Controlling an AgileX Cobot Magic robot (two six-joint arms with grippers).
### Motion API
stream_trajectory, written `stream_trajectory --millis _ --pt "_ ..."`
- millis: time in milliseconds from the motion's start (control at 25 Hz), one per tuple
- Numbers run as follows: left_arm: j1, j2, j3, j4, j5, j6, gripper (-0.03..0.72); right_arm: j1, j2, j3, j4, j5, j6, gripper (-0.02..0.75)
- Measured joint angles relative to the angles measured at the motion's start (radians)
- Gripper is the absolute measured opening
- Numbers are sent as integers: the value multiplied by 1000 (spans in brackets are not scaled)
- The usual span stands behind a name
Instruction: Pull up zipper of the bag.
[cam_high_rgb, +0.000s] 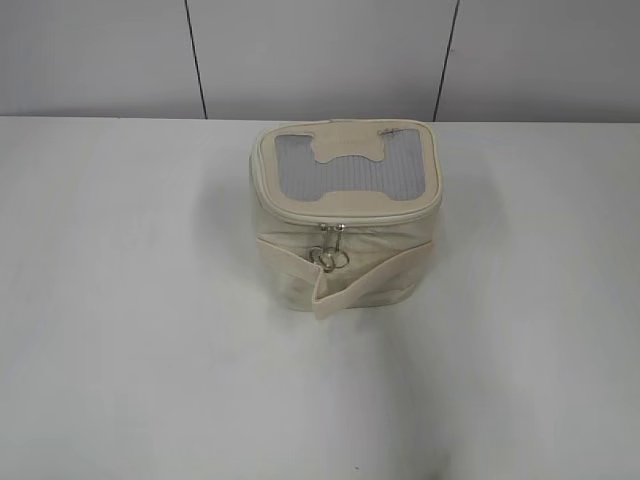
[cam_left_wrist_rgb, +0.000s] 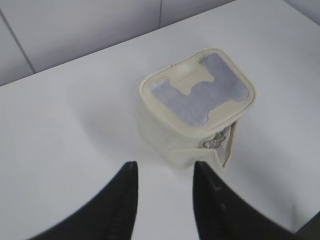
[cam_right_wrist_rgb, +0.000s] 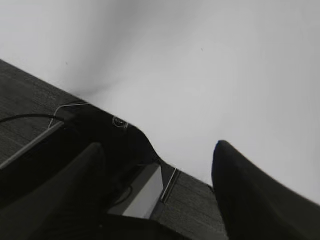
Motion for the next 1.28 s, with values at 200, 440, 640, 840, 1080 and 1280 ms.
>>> stream_trajectory --millis 200,440,640,840,1080,1280 --pt "0 -484 289 100 70 -76 435 0 -271 108 -39 18 54 548" --pt "9 -874 520 184 152 -206 464 0 -569 152 -58 9 58 554" --pt "9 -1011 593 184 184 -211 453 0 -731 155 -64 1 59 557" --pt "9 -1012 597 165 185 -168 430 0 -822 163 -69 -4 61 557" --pt "9 -1012 597 161 185 -160 410 0 -837 163 -92 -6 61 528" --pt "9 -1012 597 160 185 -160 407 0 -837 163 -142 -6 75 516"
